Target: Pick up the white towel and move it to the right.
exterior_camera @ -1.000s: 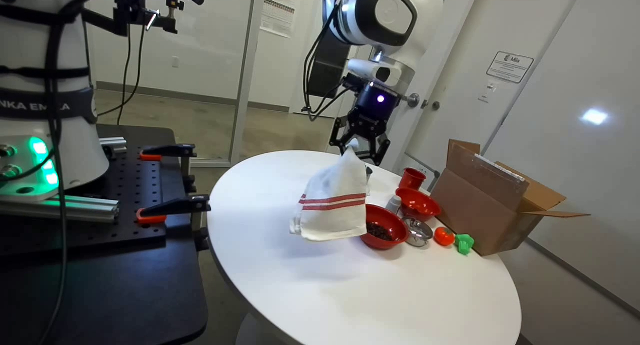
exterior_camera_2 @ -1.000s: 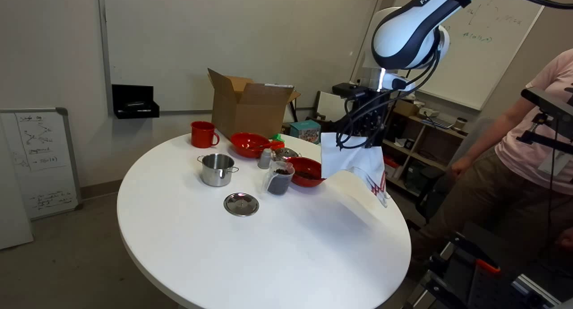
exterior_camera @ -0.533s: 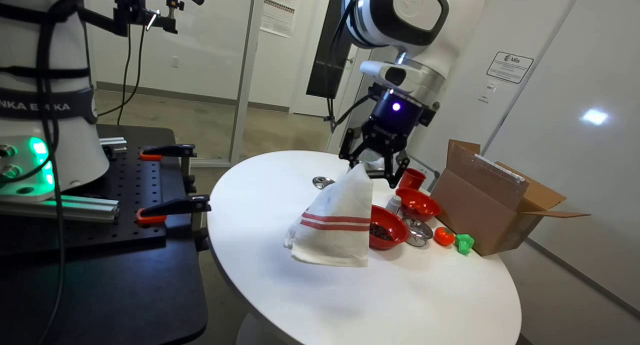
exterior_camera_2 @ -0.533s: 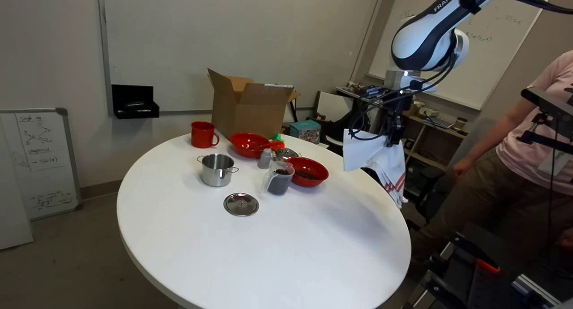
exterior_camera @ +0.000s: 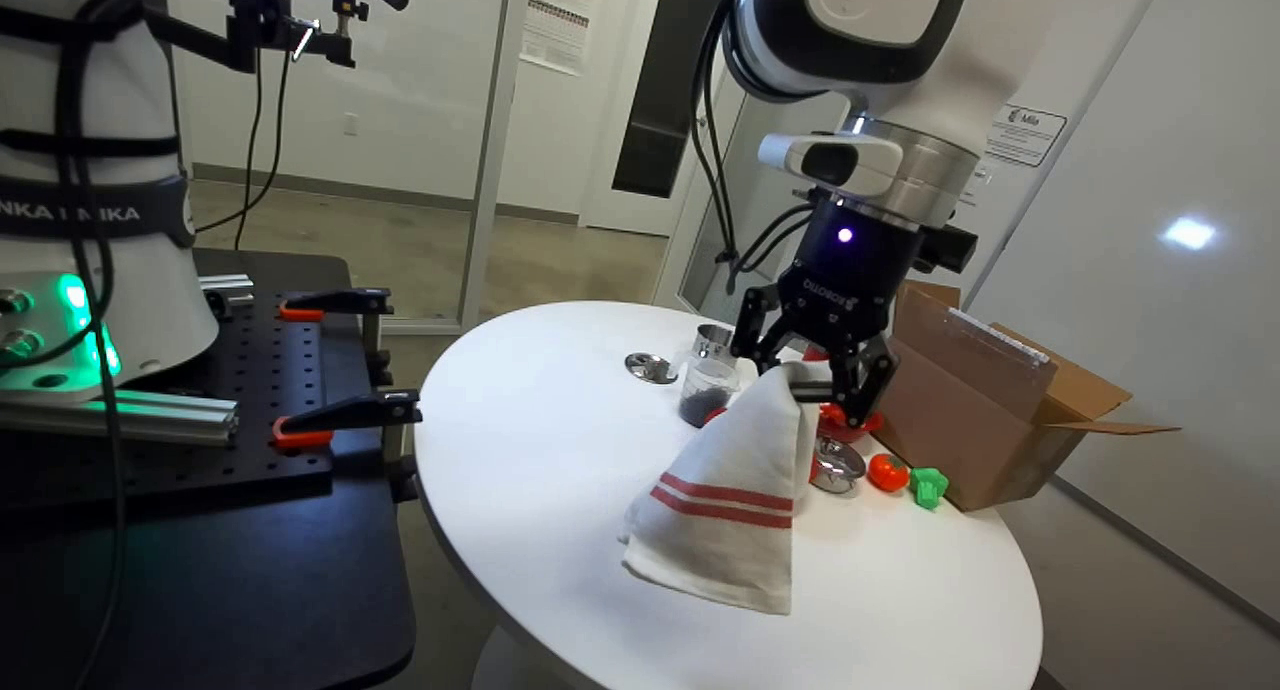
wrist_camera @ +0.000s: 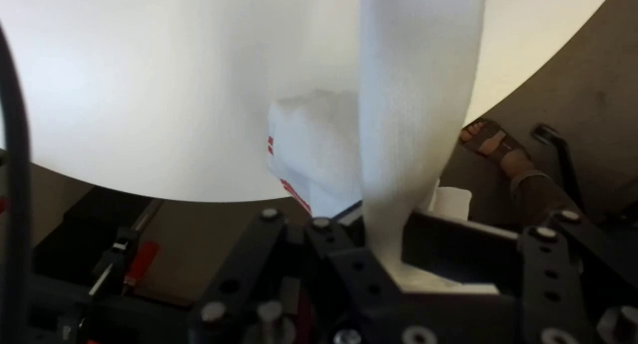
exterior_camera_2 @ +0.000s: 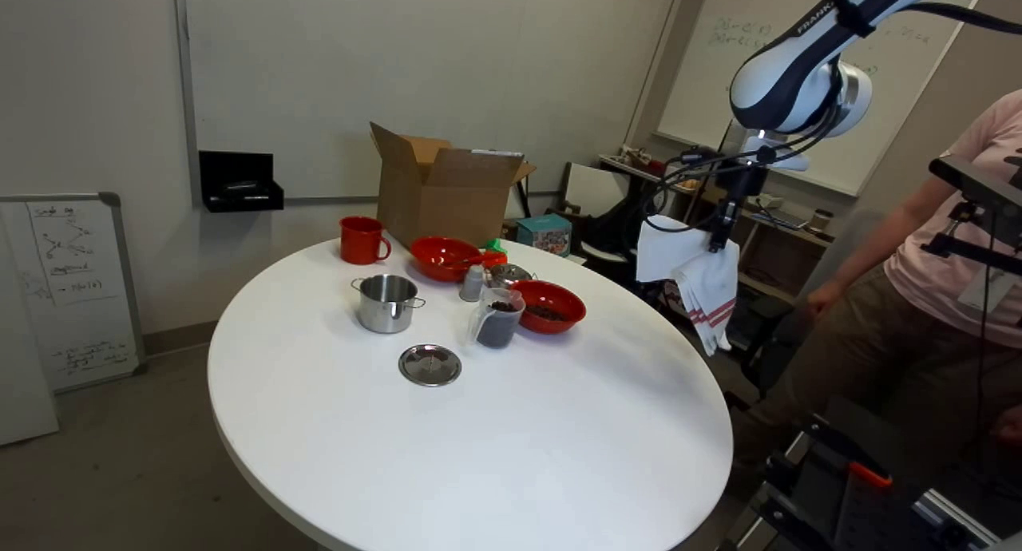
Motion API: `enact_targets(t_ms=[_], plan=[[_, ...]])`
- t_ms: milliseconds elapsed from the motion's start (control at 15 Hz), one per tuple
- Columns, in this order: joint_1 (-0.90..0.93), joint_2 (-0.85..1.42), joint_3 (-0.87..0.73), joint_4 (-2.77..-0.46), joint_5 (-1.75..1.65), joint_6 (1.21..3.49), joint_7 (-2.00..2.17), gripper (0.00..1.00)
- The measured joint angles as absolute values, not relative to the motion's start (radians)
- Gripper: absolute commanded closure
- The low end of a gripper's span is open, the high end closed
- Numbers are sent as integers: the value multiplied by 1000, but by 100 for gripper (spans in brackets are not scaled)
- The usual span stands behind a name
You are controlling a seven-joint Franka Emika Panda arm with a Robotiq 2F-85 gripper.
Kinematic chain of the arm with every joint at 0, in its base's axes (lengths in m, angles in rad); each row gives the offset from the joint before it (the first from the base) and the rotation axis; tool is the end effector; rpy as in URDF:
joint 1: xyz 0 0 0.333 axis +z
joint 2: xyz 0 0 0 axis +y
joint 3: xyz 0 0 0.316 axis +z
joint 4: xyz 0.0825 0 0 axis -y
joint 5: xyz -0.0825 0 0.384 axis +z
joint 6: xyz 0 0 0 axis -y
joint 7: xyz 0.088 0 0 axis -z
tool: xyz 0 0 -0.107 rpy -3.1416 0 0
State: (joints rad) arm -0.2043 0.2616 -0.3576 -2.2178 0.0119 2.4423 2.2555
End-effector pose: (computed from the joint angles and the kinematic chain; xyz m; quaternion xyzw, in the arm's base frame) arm 0.4635 -0.2920 0.2636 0.1618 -0.9859 0.0244 0.0352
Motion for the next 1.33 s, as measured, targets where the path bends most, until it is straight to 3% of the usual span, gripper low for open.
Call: enact_targets(t_ms=[800, 1333], plan=[[-163, 419, -304, -2158, 159, 2459, 2606, 100], [166, 661, -677, -2064, 651, 2501, 2604, 100]])
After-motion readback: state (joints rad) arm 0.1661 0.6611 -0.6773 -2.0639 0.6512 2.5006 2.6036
